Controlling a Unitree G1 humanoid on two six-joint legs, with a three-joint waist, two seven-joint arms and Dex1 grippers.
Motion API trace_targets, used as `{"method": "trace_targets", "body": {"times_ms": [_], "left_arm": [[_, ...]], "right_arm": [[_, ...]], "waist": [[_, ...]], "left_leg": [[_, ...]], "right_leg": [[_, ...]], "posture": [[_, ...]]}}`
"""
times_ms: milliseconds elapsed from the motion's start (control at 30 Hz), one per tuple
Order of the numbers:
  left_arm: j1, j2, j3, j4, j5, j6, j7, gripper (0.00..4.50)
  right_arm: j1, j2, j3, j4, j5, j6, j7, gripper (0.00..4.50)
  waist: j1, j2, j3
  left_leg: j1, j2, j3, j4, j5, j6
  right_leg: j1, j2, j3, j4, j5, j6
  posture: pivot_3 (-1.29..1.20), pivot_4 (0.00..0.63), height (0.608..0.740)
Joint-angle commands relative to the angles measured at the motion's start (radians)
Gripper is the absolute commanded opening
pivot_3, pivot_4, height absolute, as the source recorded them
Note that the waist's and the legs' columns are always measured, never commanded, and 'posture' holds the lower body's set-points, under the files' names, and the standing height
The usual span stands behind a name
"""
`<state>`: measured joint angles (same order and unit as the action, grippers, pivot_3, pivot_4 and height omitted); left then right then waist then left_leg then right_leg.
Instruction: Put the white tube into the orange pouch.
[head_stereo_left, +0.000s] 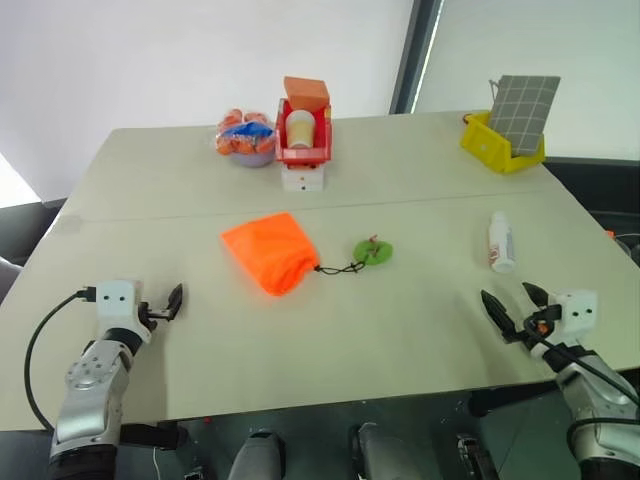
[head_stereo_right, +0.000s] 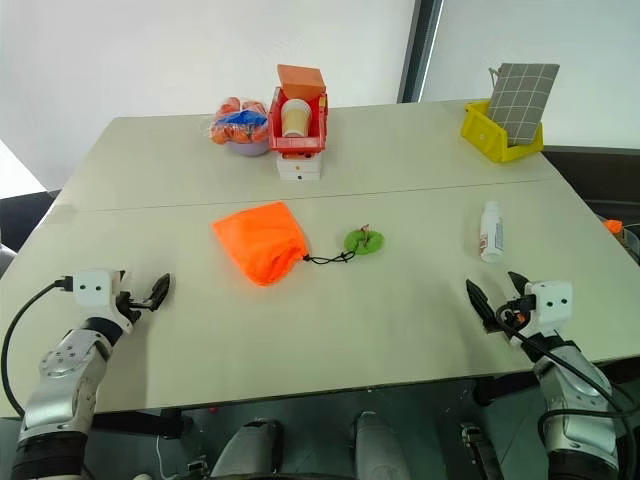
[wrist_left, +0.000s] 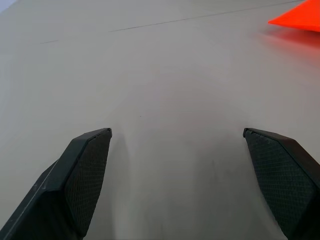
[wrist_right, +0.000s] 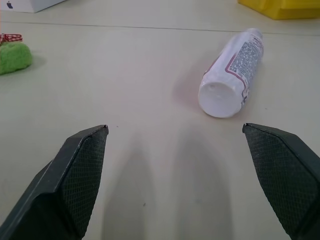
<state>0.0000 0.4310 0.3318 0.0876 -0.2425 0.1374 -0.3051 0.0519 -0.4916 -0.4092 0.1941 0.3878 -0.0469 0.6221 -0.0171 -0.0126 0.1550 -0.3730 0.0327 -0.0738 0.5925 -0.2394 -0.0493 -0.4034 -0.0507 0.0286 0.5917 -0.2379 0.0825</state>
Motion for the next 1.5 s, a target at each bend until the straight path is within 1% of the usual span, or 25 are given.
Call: {"method": "trace_targets", "body": {"times_ms": [33, 267, 333, 433, 567, 700, 833, 900, 1033, 1200, 1267, 1400, 1500], "left_arm": [[0.006, 0.006, 0.018, -0.017, 0.005, -0.008, 0.008, 4.5], [0.0, 0.005, 0.009, -0.052, -0.015, 0.014, -0.004, 4.5], [-0.012, 0.003, 0.003, -0.08, -0.021, 0.024, -0.006, 4.5], [-0.041, -0.012, -0.006, -0.166, -0.08, 0.033, -0.045, 4.5], [-0.056, 0.005, -0.086, -0.259, -0.053, 0.054, -0.098, 4.5], [-0.087, 0.016, -0.176, -0.358, -0.034, 0.083, -0.133, 4.5], [-0.129, 0.061, -0.317, -0.414, 0.056, 0.093, -0.193, 4.5], [-0.15, 0.076, -0.363, -0.421, 0.095, 0.1, -0.203, 4.5], [-0.238, 0.142, -0.509, -0.391, 0.314, 0.149, -0.19, 4.5], [-0.314, 0.118, -0.604, -0.388, 0.413, 0.252, -0.185, 4.5], [-0.323, 0.097, -0.63, -0.38, 0.435, 0.28, -0.184, 4.5], [-0.329, 0.094, -0.663, -0.362, 0.485, 0.296, -0.191, 4.5], [-0.344, 0.089, -0.653, -0.342, 0.498, 0.29, -0.183, 3.65]], "right_arm": [[0.002, -0.001, -0.009, -0.057, 0.009, 0.002, -0.011, 4.46], [0.028, 0.008, -0.007, -0.106, 0.008, 0.018, -0.034, 4.46], [0.032, 0.01, -0.004, -0.119, 0.008, 0.023, -0.04, 4.46], [0.03, 0.012, 0.008, -0.133, 0.007, 0.033, -0.043, 4.46], [0.031, -0.007, 0.052, -0.15, -0.012, 0.031, -0.003, 4.46], [0.055, -0.016, 0.109, -0.255, 0.011, 0.075, 0.049, 4.46], [0.056, 0.003, 0.184, -0.389, 0.037, 0.144, 0.068, 4.46], [0.053, 0.009, 0.215, -0.427, 0.029, 0.163, 0.065, 4.46], [0.016, 0.051, 0.319, -0.494, -0.009, 0.177, 0.038, 4.46], [-0.01, 0.089, 0.372, -0.489, -0.031, 0.166, 0.027, 4.46], [-0.017, 0.097, 0.383, -0.483, -0.037, 0.162, 0.025, 4.46], [-0.036, 0.108, 0.386, -0.467, -0.05, 0.147, 0.015, 4.46], [-0.044, 0.109, 0.382, -0.458, -0.055, 0.14, 0.01, 4.5]], "waist": [[0.0, 0.0, 0.0], [0.001, 0.0, 0.0], [0.002, 0.0, 0.0], [0.002, -0.001, 0.001], [0.004, -0.002, 0.001], [0.003, -0.001, 0.001], [0.002, -0.001, 0.001], [0.003, -0.001, 0.001], [0.003, -0.002, 0.002], [0.004, -0.002, 0.002], [0.004, -0.002, 0.002], [0.002, -0.002, 0.002], [0.003, -0.002, 0.002]], "left_leg": [[0.0, 0.0, 0.0, 0.0, 0.0, 0.0], [0.0, 0.0, 0.0, 0.0, 0.0, 0.0], [0.0, 0.0, 0.0, 0.0, 0.0, 0.0], [0.0, 0.0, 0.0, 0.0, 0.0, 0.0], [-0.001, 0.0, 0.0, 0.001, 0.0, 0.0], [0.0, 0.0, 0.0, 0.0, 0.0, 0.0], [0.0, 0.0, 0.0, 0.0, 0.0, 0.0], [0.0, 0.0, -0.001, 0.001, 0.0, 0.0], [0.0, 0.0, -0.001, 0.001, 0.0, 0.0], [-0.001, 0.0, -0.001, 0.001, 0.0, 0.0], [-0.002, 0.0, -0.001, 0.001, 0.0, 0.0], [-0.001, 0.0, -0.001, 0.0, 0.0, 0.0], [-0.001, 0.0, -0.002, 0.0, 0.0, 0.0]], "right_leg": [[0.0, 0.0, 0.0, 0.0, 0.0, 0.0], [0.0, 0.0, 0.0, 0.0, 0.0, 0.0], [0.0, 0.0, 0.0, 0.0, 0.0, 0.0], [0.0, 0.0, 0.0, 0.0, 0.0, 0.0], [0.0, 0.0, 0.0, 0.0, 0.0, 0.0], [0.0, 0.0, 0.0, 0.0, 0.0, 0.0], [0.0, 0.001, 0.0, 0.002, 0.0, 0.0], [0.0, 0.001, 0.0, 0.002, 0.0, 0.0], [0.0, 0.001, 0.0, 0.002, 0.0, 0.0], [-0.001, 0.001, 0.0, 0.001, 0.0, 0.0], [-0.001, 0.001, 0.0, 0.001, 0.0, 0.0], [-0.001, 0.002, 0.0, 0.002, 0.0, 0.001], [-0.001, 0.002, 0.0, 0.003, 0.0, 0.001]], "posture": [[0.0, 0.15, 0.74], [0.0, 0.15, 0.74], [0.0, 0.15, 0.74], [0.0, 0.15, 0.74], [0.0, 0.15, 0.74], [0.0, 0.15, 0.74], [0.0, 0.15, 0.74], [0.0, 0.15, 0.74], [0.0, 0.15, 0.74], [0.0, 0.15, 0.74], [0.0, 0.15, 0.74], [0.0, 0.15, 0.74], [0.0, 0.15, 0.74]]}}
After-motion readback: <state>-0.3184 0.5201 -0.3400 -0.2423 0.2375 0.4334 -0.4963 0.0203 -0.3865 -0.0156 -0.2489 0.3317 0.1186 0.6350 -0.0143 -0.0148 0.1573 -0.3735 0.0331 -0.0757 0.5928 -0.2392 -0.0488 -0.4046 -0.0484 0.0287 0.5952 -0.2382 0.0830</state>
